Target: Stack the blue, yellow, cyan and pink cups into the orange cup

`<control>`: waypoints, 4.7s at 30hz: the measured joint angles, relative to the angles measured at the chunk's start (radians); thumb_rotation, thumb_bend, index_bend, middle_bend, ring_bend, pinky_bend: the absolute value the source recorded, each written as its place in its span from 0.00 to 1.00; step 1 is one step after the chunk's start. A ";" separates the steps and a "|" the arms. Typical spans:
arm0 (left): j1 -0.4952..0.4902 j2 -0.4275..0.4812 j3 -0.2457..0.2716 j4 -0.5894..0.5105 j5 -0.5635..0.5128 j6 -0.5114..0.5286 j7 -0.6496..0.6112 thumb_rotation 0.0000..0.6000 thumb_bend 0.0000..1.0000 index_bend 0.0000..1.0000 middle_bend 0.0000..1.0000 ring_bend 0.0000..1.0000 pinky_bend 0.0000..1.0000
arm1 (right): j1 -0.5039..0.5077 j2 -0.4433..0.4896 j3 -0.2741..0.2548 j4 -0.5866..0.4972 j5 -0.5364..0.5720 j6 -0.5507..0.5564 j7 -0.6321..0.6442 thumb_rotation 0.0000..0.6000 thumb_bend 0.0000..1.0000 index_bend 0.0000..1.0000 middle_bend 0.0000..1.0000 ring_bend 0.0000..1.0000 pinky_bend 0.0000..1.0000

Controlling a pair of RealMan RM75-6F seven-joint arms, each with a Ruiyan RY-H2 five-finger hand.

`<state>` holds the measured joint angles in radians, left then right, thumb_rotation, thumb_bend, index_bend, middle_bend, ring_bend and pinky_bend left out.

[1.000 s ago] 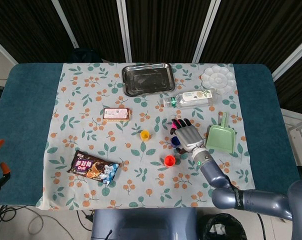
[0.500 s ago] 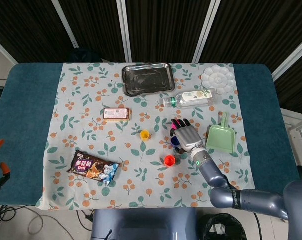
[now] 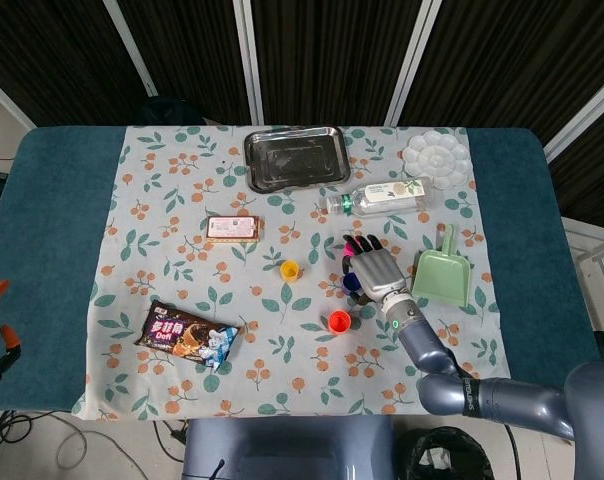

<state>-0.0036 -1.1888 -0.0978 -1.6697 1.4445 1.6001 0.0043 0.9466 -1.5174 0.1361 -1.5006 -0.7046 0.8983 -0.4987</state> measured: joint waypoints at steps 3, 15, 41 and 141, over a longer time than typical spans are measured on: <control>0.000 0.000 0.000 0.000 -0.001 -0.001 0.000 1.00 0.68 0.16 0.09 0.00 0.02 | -0.001 -0.001 0.002 0.004 0.000 -0.007 0.005 1.00 0.38 0.48 0.00 0.00 0.01; 0.001 0.001 -0.002 -0.003 -0.005 -0.001 -0.003 1.00 0.68 0.16 0.09 0.00 0.02 | -0.008 0.021 0.020 -0.018 -0.033 -0.009 0.037 1.00 0.38 0.48 0.00 0.00 0.01; 0.000 0.001 -0.004 -0.006 -0.009 -0.004 -0.007 1.00 0.68 0.16 0.09 0.00 0.02 | -0.023 0.242 -0.033 -0.487 -0.180 0.161 -0.172 1.00 0.38 0.49 0.00 0.00 0.01; -0.001 -0.001 -0.003 -0.006 -0.008 -0.009 -0.010 1.00 0.68 0.17 0.09 0.01 0.03 | 0.182 0.059 0.159 -0.230 0.247 0.087 -0.250 1.00 0.38 0.13 0.00 0.00 0.01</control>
<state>-0.0050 -1.1897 -0.1011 -1.6752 1.4366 1.5915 -0.0056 1.1286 -1.4580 0.2954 -1.7303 -0.4572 0.9853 -0.7483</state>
